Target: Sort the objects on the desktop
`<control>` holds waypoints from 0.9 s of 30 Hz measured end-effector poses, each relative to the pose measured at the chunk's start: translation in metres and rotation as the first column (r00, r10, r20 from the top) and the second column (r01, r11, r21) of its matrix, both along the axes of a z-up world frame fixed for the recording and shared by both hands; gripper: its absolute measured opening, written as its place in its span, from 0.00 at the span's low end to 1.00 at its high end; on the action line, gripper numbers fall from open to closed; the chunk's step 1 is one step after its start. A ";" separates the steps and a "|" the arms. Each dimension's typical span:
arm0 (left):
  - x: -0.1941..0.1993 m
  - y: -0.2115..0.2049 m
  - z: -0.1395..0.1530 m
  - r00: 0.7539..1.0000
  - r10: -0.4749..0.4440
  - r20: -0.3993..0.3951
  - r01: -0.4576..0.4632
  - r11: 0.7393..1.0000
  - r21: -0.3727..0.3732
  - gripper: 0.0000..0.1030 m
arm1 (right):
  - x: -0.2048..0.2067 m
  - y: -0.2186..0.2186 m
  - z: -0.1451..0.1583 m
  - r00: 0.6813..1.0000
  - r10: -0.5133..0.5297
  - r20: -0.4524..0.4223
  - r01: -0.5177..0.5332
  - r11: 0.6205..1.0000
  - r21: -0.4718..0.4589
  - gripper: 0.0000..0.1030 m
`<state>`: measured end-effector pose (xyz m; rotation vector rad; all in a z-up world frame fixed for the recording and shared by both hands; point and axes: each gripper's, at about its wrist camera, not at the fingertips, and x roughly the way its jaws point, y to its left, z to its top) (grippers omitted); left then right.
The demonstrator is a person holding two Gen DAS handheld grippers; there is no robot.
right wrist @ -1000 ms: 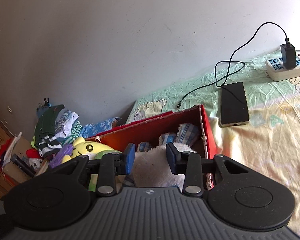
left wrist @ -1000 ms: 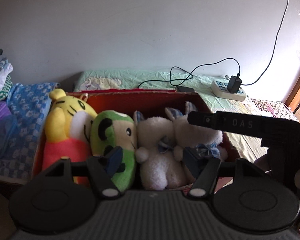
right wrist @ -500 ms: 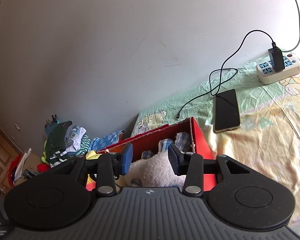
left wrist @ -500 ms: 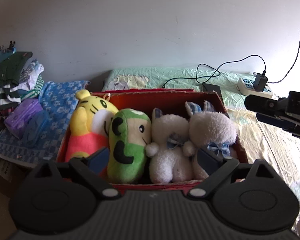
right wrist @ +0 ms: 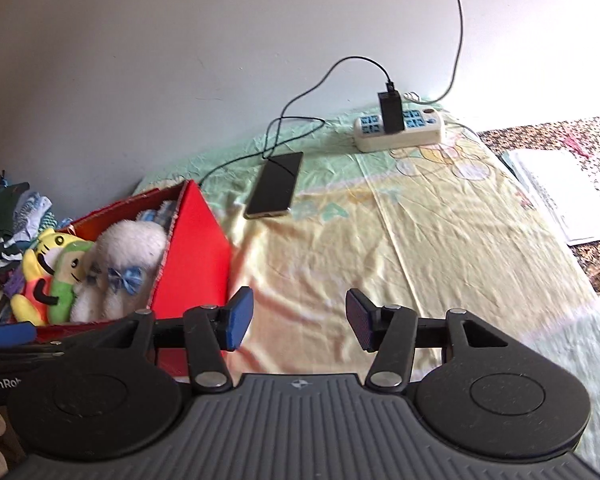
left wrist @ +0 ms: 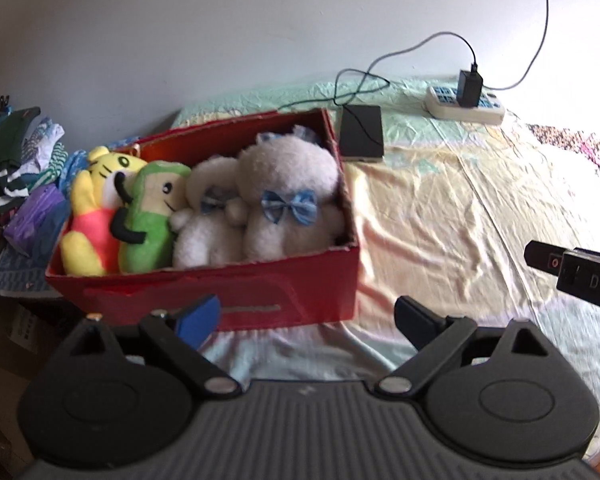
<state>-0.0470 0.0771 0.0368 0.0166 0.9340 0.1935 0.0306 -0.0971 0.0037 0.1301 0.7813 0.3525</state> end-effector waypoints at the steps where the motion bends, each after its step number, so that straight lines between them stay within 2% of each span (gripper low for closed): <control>1: 0.001 -0.007 -0.005 1.000 -0.010 -0.020 0.010 1.000 -0.008 0.92 | -0.001 -0.008 -0.004 1.000 -0.013 -0.007 0.013 1.000 -0.020 0.55; 4: 0.006 -0.028 -0.024 0.995 -0.024 -0.096 0.019 0.999 -0.049 0.90 | -0.005 -0.029 -0.015 0.997 -0.065 -0.032 0.063 0.995 -0.078 0.59; 6: 0.010 -0.041 -0.034 0.991 -0.034 -0.129 0.029 0.999 -0.041 0.89 | -0.008 -0.043 -0.026 0.994 -0.087 -0.063 0.080 0.991 -0.108 0.62; 10: 0.014 -0.061 -0.043 0.986 -0.047 -0.161 0.042 0.999 -0.035 0.89 | -0.008 -0.065 -0.042 0.983 -0.137 -0.120 0.116 0.979 -0.166 0.63; 14: 0.017 -0.071 -0.047 0.983 -0.046 -0.176 0.036 0.997 -0.061 0.91 | -0.008 -0.077 -0.050 0.975 -0.158 -0.156 0.124 0.970 -0.210 0.68; 17: 0.017 -0.072 -0.049 0.983 -0.028 -0.183 0.018 0.998 -0.056 0.97 | -0.008 -0.079 -0.054 0.975 -0.142 -0.169 0.104 0.971 -0.216 0.69; 27: 0.005 -0.034 -0.066 0.960 0.124 -0.251 -0.138 0.990 -0.039 0.97 | -0.007 -0.050 -0.063 0.979 -0.008 -0.205 -0.038 0.975 -0.219 0.70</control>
